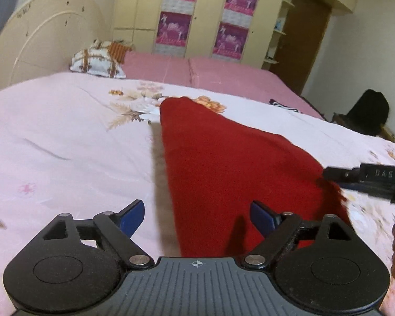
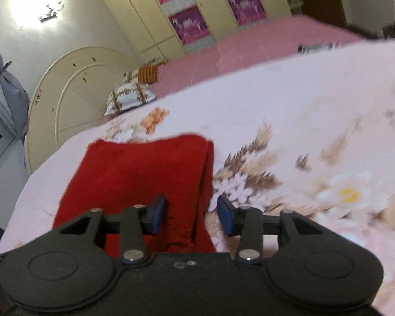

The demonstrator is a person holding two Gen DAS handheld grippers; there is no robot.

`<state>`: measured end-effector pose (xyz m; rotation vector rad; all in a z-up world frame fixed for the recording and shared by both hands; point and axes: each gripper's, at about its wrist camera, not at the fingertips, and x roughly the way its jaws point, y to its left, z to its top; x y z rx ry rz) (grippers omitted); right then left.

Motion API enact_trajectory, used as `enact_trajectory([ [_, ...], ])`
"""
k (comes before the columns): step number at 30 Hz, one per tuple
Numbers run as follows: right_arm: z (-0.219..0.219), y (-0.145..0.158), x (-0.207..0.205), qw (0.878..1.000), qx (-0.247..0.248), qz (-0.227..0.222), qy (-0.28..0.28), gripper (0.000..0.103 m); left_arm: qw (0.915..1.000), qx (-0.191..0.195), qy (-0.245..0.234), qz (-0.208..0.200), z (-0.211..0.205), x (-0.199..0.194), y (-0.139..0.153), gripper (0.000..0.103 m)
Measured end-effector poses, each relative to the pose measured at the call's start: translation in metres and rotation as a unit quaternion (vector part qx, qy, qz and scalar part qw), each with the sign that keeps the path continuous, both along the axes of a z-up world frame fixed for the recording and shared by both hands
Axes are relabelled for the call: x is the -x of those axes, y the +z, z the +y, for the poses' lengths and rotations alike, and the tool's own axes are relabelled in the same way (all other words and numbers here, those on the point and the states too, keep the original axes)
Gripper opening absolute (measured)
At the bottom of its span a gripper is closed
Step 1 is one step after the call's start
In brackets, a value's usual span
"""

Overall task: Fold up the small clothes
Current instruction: 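Lower the folded end onto the bundle and open the right tool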

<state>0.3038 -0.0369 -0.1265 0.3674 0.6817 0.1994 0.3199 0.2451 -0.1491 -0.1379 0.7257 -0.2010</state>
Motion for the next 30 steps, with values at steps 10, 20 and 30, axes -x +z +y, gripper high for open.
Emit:
enact_trajectory([
  [10,0.052,-0.018,0.049,0.987,0.149,0.029,0.051,0.033,0.9973,-0.045,0.012,0.058,-0.022,0.011,-0.026,0.086],
  [20,0.050,0.028,0.117,0.994,0.111,-0.001,0.019,0.058,0.9987,-0.032,0.000,0.039,-0.029,0.059,0.030,0.092],
  [30,0.036,0.057,0.175,0.997,0.075,0.014,0.005,0.068,0.9989,-0.037,-0.002,0.028,-0.031,0.123,0.075,0.103],
])
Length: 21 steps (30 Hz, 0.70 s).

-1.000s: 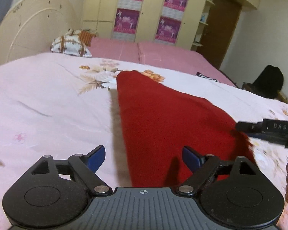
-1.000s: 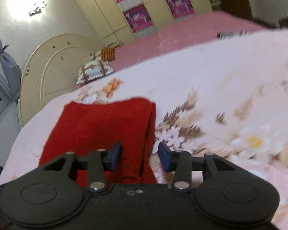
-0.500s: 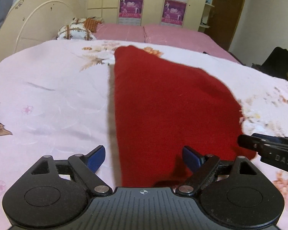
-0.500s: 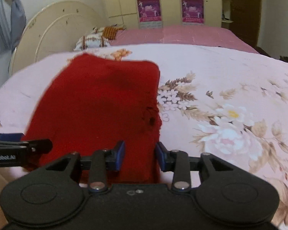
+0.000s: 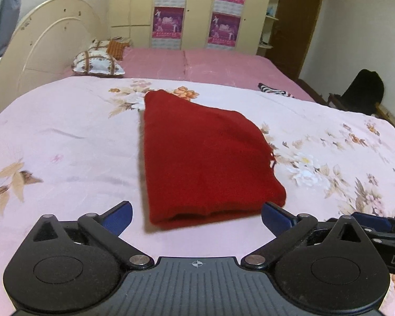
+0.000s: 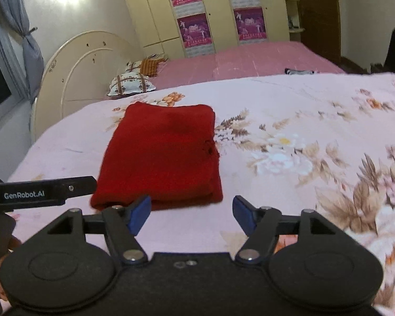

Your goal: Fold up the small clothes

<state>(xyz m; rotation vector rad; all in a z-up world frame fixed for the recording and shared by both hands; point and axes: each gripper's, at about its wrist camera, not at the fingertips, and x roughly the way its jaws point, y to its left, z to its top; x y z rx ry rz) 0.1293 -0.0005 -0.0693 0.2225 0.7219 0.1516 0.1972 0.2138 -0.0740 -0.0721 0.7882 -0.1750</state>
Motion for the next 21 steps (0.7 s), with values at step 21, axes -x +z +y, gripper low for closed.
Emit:
enact_trajectory([
  [21,-0.027,0.052,0.126,0.995,0.001,-0.046,0.087,0.082,0.9906,-0.065,0.096,-0.073,-0.034,0.186,0.076,0.103],
])
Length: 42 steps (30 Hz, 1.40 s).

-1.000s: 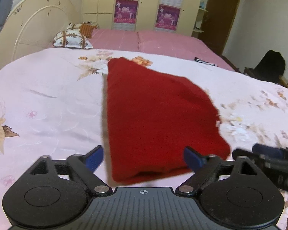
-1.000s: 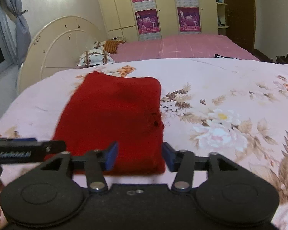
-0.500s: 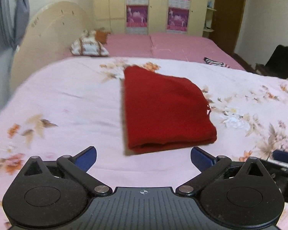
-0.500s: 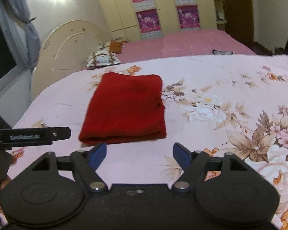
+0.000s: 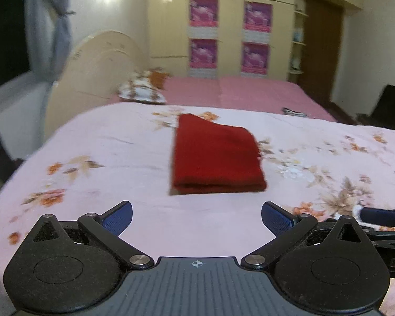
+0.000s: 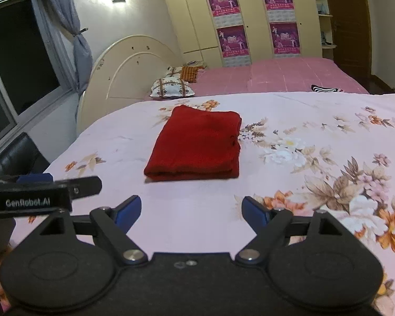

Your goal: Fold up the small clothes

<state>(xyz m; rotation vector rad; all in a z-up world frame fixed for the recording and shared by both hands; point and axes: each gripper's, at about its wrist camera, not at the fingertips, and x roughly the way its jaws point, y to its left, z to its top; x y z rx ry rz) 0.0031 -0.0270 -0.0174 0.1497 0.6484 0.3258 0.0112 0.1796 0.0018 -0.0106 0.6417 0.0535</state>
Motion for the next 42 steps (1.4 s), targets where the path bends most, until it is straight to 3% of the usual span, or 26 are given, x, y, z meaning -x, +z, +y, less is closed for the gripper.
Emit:
enact_trajectory([
  [2,-0.001,0.005,0.015,1.000,0.008,-0.012,0.000,0.083,1.0000,-0.002,0.003,-0.004,-0.001,0.016,0.002,0.103],
  [6,-0.001,0.017,0.039,0.998,0.030,-0.047,-0.019,0.087,0.9994,0.034,-0.002,0.009,0.003,0.038,0.005,0.103],
  [10,0.003,0.027,0.060,0.992,0.069,-0.095,-0.045,0.092,0.9995,0.031,0.008,0.002,-0.002,0.055,0.009,0.103],
  [13,0.000,0.030,0.069,0.990,0.071,-0.110,-0.060,0.093,0.9995,0.032,0.006,-0.003,-0.006,0.065,0.014,0.103],
  [42,-0.031,0.034,0.083,0.988,0.055,-0.116,-0.087,0.098,0.9998,0.013,0.002,-0.015,-0.043,0.083,0.040,0.103],
])
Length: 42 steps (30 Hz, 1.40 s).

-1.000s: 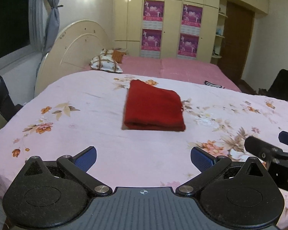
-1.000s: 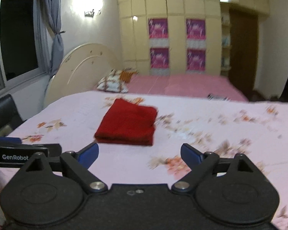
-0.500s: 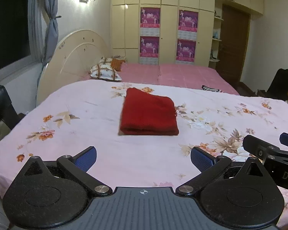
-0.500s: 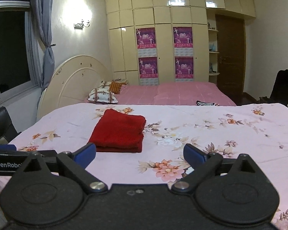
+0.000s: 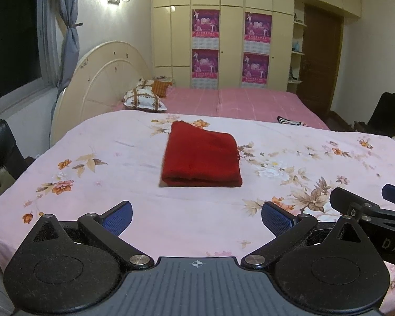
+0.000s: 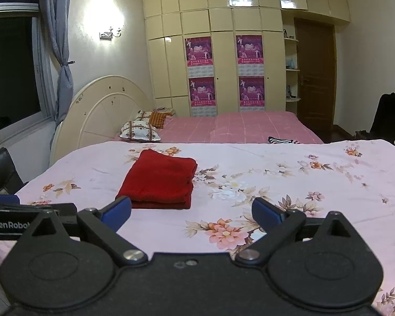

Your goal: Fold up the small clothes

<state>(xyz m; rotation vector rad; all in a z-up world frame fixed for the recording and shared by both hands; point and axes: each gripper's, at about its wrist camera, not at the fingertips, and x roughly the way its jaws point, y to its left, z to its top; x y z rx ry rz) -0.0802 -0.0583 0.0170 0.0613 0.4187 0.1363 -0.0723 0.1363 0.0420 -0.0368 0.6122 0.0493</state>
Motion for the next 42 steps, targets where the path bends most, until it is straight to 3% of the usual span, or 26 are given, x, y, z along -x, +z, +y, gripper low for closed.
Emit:
enact_trajectory([
  [31,-0.009,-0.007,-0.018,1.000,0.002,0.012,-0.025,0.098,0.9998,-0.001,0.022,0.000,-0.002,-0.016,-0.004,0.103],
  [42,-0.006,-0.008,-0.023,1.000,0.003,0.017,-0.023,0.098,1.0000,0.004,0.004,0.006,0.000,-0.025,-0.009,0.103],
])
